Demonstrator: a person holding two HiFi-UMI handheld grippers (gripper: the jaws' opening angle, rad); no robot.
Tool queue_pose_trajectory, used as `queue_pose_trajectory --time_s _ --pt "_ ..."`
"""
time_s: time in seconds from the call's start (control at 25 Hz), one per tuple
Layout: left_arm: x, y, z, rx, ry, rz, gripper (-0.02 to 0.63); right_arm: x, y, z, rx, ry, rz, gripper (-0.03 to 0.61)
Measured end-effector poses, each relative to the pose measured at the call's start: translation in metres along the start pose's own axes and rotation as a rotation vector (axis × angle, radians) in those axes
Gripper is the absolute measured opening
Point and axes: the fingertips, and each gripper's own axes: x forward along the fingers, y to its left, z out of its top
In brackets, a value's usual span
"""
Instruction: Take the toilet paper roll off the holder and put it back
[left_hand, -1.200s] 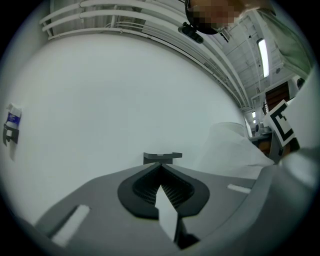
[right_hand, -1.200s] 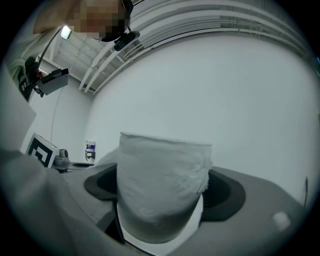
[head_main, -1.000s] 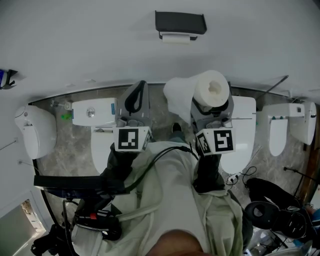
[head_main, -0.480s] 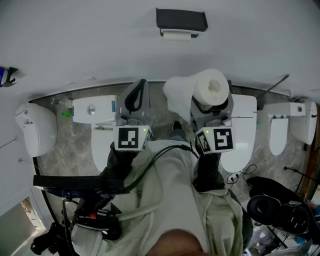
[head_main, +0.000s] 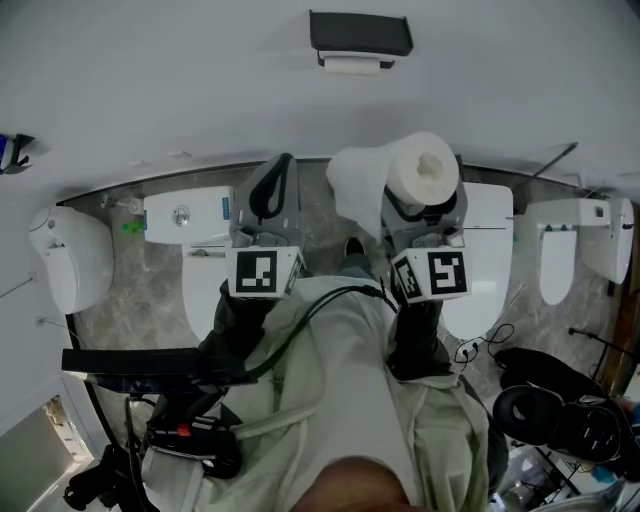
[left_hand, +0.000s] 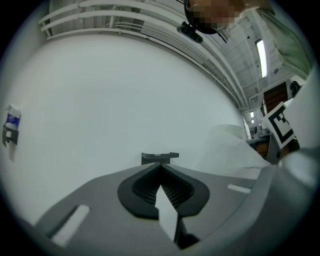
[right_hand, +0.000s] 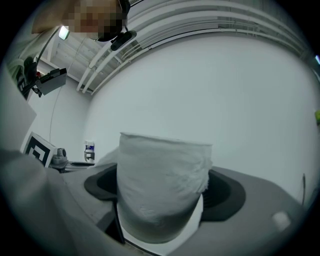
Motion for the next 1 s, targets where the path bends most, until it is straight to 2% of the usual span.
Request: queue_pose_trajectory --time_s 0.4,0.6,1.0 --pt "-0.0031 0.0009 -0.0041 -0.005 0.011 0.003 0.006 0.0032 0.0078 -0.0027 0.000 0.005 0.023 0.479" --pt "-0.0019 -0.0058 -0.0057 -0.003 0.037 -0.032 0.006 0.0001 0.0056 -0.0044 0.003 0.008 0.004 0.479" --pt "-0.0034 -0.0052 -0.0073 0.000 0.046 -0.044 0.006 0.0000 0.0027 -0.0065 0.002 0.009 -0.012 0.479"
